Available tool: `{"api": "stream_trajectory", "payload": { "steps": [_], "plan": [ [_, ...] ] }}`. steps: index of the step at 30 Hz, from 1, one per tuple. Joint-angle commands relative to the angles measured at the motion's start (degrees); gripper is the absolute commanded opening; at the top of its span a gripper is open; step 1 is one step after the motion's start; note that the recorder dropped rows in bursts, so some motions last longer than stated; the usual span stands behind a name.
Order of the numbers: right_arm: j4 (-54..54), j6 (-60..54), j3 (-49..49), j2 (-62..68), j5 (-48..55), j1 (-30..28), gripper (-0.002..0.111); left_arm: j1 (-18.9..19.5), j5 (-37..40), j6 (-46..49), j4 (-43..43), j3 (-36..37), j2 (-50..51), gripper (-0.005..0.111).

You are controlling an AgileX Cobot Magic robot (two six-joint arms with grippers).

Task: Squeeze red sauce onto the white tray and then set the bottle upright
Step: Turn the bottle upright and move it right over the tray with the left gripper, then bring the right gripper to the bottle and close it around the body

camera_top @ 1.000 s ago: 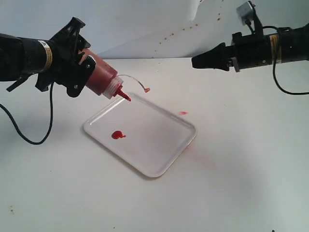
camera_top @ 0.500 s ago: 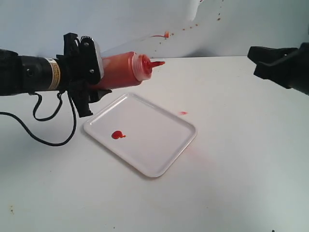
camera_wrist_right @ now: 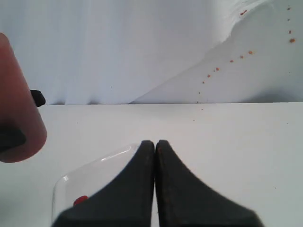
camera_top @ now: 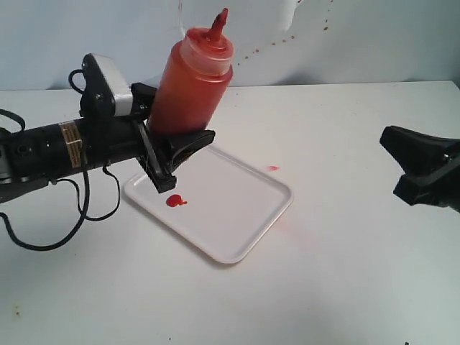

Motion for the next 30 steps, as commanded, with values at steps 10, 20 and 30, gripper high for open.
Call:
{"api": "stream_trajectory", "payload": {
  "steps": [10, 20, 30],
  "plan": [
    [-3.6, -1.4, 6.3, -5.6, -11.1, 0.1, 0.000, -0.8, -13.5, -13.3, 2.8, 0.7, 0.0, 0.000],
    [-5.6, -4.9, 6.3, -5.6, -11.9, 0.1, 0.002, -9.0, -13.5, -17.1, 1.1, -5.0, 8.6, 0.000],
    [-3.5, -9.3, 6.3, -5.6, -11.9, 2.7, 0.102, -14.7, -13.5, -19.0, 1.1, -7.5, 10.0, 0.000]
  ]
}}
